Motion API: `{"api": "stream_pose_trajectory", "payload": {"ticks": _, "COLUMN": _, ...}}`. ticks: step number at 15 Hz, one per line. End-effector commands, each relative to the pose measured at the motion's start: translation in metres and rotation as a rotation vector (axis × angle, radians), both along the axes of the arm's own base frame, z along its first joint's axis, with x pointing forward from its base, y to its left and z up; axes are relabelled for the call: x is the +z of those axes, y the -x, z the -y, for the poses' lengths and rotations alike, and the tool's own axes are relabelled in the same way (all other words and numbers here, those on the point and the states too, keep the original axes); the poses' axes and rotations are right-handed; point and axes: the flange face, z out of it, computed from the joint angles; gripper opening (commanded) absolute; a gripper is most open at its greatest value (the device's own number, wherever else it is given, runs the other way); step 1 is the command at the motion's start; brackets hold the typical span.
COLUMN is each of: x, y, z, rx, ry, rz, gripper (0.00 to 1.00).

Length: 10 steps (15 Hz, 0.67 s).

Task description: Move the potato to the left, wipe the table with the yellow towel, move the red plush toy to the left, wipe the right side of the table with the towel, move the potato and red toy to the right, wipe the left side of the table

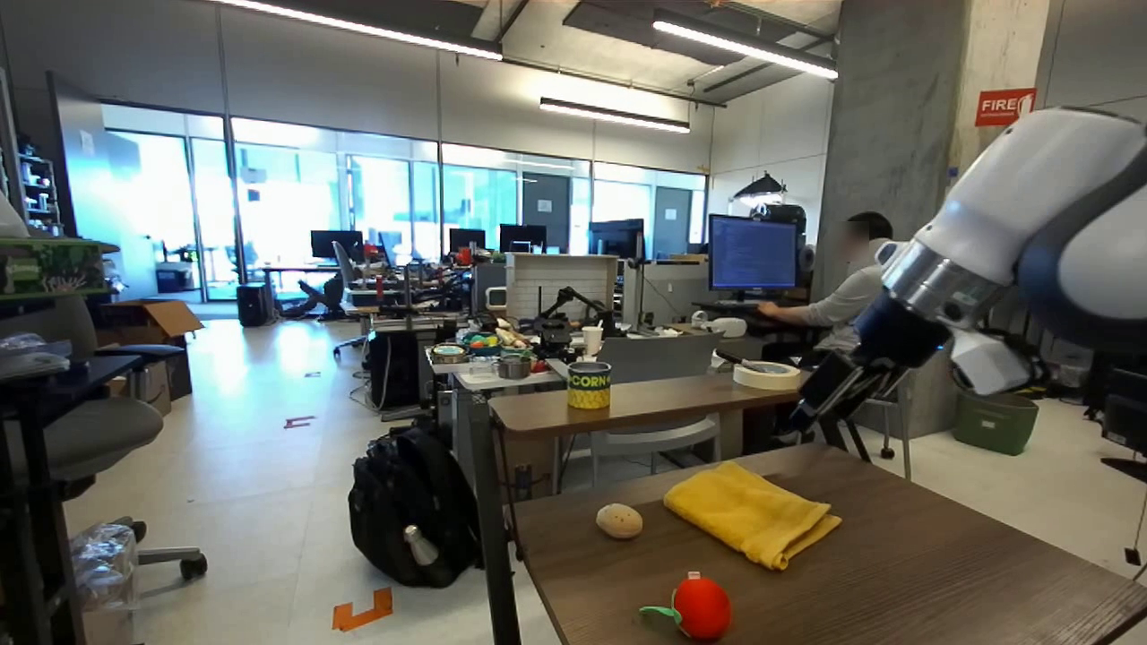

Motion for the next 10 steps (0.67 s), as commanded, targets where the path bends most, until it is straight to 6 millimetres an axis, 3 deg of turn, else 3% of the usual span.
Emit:
{"api": "stream_pose_trajectory", "payload": {"ticks": 1, "x": -0.022, "y": -0.065, "z": -0.025, "rx": -0.08, "ry": -0.002, "rz": -0.031, "gripper": 1.0}}
{"api": "stream_pose_trajectory", "payload": {"ticks": 3, "x": -0.034, "y": -0.09, "z": -0.047, "rx": -0.098, "ry": 0.014, "rz": -0.065, "gripper": 1.0}}
{"api": "stream_pose_trajectory", "payload": {"ticks": 5, "x": -0.05, "y": -0.108, "z": -0.082, "rx": -0.067, "ry": 0.033, "rz": -0.139, "gripper": 1.0}}
{"api": "stream_pose_trajectory", "payload": {"ticks": 8, "x": -0.067, "y": -0.122, "z": -0.137, "rx": 0.042, "ry": 0.076, "rz": -0.272, "gripper": 1.0}}
{"api": "stream_pose_trajectory", "payload": {"ticks": 9, "x": -0.059, "y": -0.103, "z": -0.115, "rx": -0.001, "ry": 0.061, "rz": -0.227, "gripper": 1.0}}
{"api": "stream_pose_trajectory", "payload": {"ticks": 10, "x": -0.063, "y": -0.108, "z": -0.131, "rx": 0.019, "ry": 0.071, "rz": -0.251, "gripper": 1.0}}
